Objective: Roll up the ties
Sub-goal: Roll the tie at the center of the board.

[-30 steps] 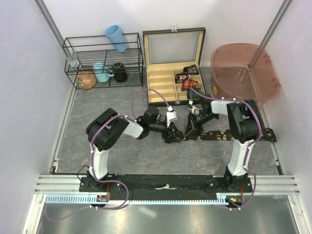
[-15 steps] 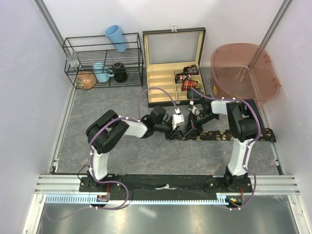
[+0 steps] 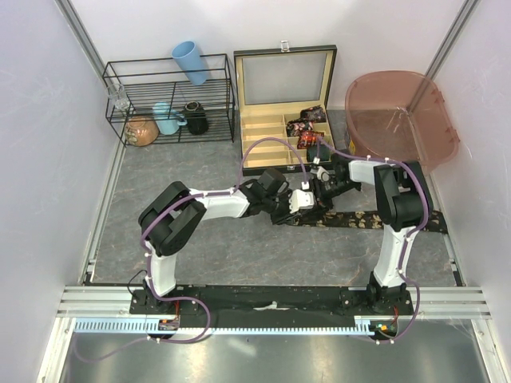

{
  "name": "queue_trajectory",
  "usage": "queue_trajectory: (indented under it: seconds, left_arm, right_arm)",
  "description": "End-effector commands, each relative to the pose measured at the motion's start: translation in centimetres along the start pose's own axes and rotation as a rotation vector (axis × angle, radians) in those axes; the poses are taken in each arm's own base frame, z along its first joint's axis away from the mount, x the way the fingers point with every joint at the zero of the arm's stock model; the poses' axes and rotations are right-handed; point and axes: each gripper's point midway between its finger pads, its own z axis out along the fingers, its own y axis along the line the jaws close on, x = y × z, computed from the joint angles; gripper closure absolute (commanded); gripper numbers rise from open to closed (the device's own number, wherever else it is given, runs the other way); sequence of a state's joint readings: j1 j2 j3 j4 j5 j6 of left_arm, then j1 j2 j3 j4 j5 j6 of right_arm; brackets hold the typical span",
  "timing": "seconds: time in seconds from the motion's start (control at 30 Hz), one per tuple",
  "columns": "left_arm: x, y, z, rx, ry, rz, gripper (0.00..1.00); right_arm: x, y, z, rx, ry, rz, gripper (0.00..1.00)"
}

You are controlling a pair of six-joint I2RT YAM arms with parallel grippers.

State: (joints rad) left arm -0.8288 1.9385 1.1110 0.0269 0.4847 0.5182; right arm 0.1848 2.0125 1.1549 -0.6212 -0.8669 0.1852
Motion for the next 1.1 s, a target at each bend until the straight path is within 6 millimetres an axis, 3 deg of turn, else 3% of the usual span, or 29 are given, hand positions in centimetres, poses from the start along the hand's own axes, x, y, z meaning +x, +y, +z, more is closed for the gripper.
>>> queue_trajectory:
  seconds: [0.0,0.17,0.57,1.07]
  left_arm:
    - [6.8,-2.4,-0.7,0.073,0.290,0.009,0.78]
    - [6.8,-2.5,-0.1,0.088,0.338,0.020,0.78]
    - [7.4,-3.0,0.4,0.111,0.387,0.057,0.77]
    - [7.5,-3.4,0.6,0.132,0.392,0.053,0.77]
  right_arm:
    - [0.2,1.5,-1.9,-0.065,-0.008,-0.044,0.61]
    - [0.9,3.1,-2.0,-0.154,0.000,-0.033,0.55]
    - [0.5,3.5,-0.2,-0.203,-0.016,-0.021,0.55]
    - [-0.5,5.8,-1.3,-0.274,-0.090,-0.050,0.55]
